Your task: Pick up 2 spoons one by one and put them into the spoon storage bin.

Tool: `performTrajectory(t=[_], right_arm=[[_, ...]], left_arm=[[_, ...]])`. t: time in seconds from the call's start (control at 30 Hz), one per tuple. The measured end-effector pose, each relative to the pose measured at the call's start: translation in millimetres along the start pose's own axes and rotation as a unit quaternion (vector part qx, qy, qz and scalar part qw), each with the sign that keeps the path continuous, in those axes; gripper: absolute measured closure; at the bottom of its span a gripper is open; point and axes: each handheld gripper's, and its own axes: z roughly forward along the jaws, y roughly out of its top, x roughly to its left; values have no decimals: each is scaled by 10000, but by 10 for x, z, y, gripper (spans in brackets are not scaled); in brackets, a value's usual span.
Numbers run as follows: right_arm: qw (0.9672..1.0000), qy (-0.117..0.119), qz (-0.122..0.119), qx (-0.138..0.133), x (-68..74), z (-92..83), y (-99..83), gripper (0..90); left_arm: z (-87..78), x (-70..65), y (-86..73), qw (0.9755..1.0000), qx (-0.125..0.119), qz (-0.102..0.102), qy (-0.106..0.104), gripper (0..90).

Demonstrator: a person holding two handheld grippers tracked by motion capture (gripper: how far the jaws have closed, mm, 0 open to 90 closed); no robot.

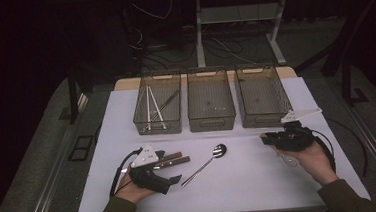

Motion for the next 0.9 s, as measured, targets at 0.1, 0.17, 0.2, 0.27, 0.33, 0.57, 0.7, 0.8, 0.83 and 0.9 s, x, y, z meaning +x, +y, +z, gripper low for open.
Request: performTrajectory(t=[0.1, 0.17, 0.2, 0.27, 0.33, 0.57, 0.7, 0.8, 0.83, 0.9], right_arm=[[10000, 51, 0, -77, 13, -5, 40, 736], [9999, 82, -15, -108, 33, 1, 80, 736], [9999, 104, -40, -125, 40, 8, 97, 736], [9998, 127, -54, -142, 59, 27, 129, 736], [9997, 145, -93, -156, 74, 48, 158, 736], [9993, 208, -131, -268, 116, 88, 271, 736], [9991, 240, -141, -317, 139, 122, 336, 736], [9988, 255, -181, -373, 154, 152, 389, 736], [9987, 274, -182, -385, 160, 160, 408, 736], [9985, 301, -179, -427, 169, 179, 447, 736]], left_arm=[[1, 0, 1, 10000, 2, -3, -2, 0], [-1, 0, 1, 10000, 2, -3, -5, 0], [-3, 0, 2, 10000, 10, -5, -5, 0], [-4, 1, 2, 10000, 4, -1, -7, 0], [-4, 1, 2, 10000, 6, 3, -10, 0], [0, -2, 1, 10000, -16, 1, -21, 0], [0, -1, 1, 10000, -12, 3, -22, 0], [-2, -2, 2, 10000, -16, -8, -18, 0], [1, -6, 2, 10000, -33, -39, -18, 0], [3, -7, 1, 10000, -46, -53, -19, 0]])
